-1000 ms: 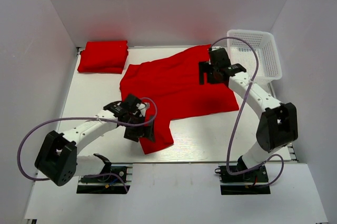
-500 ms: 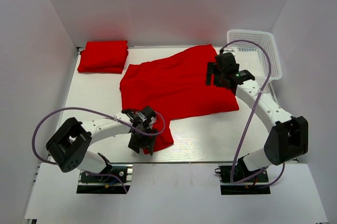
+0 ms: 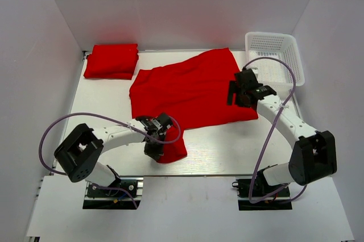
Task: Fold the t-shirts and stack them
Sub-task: Flatten out the tshirt
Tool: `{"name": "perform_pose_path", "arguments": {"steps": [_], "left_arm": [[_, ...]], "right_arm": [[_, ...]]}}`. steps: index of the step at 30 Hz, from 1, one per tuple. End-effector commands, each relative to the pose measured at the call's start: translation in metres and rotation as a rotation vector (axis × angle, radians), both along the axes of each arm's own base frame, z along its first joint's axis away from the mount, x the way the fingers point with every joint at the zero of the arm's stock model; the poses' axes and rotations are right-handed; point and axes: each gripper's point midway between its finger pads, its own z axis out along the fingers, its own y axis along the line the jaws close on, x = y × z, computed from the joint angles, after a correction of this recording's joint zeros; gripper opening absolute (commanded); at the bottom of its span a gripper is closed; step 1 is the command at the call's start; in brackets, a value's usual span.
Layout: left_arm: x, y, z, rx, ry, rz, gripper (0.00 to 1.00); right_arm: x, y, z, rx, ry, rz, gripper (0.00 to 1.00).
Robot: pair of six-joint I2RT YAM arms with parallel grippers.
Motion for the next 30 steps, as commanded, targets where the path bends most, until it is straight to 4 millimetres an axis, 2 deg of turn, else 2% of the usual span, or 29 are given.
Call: {"name": "perform_pose_path", "arguments": {"steps": [1, 2, 3, 6, 9, 13, 16, 18, 23, 24, 30], "left_arm": [[0.04, 0.011, 0.018, 0.075, -0.179, 0.11, 0.0], [0.044, 0.014, 0.023, 0.091, -0.207, 0.136, 0.0], [0.049, 0.027, 0.029, 0.15, -0.248, 0.162, 0.0], [0.058, 0.042, 0.04, 0.201, -0.299, 0.23, 0.0], [0.058, 0.042, 0.042, 0.195, -0.291, 0.247, 0.0], [0.053, 0.038, 0.036, 0.173, -0.263, 0.242, 0.0], [0.053, 0.028, 0.034, 0.117, -0.258, 0.23, 0.0], [0.054, 0.021, 0.034, 0.078, -0.259, 0.201, 0.0], [0.059, 0.008, 0.039, 0.028, -0.276, 0.164, 0.0], [0.059, 0.008, 0.039, 0.03, -0.277, 0.155, 0.0], [0.063, 0.003, 0.047, 0.006, -0.291, 0.138, 0.0]], "right_arm": [[-0.02, -0.018, -0.011, -0.012, 0.043, -0.079, 0.9], [-0.022, -0.02, -0.013, 0.001, 0.046, -0.111, 0.9], [-0.026, -0.022, -0.016, -0.003, 0.052, -0.125, 0.9], [-0.034, -0.036, -0.037, -0.003, 0.075, -0.211, 0.9], [-0.034, -0.043, -0.05, 0.007, 0.095, -0.263, 0.9], [-0.032, -0.058, -0.065, -0.015, 0.132, -0.335, 0.87], [-0.016, -0.066, -0.069, -0.002, 0.092, -0.357, 0.86], [-0.007, -0.063, -0.064, 0.022, 0.076, -0.352, 0.84], [-0.001, -0.065, -0.078, 0.048, 0.097, -0.38, 0.81], [0.002, -0.066, -0.079, 0.055, 0.085, -0.383, 0.77], [0.007, -0.07, -0.089, 0.079, 0.071, -0.397, 0.76]]}}
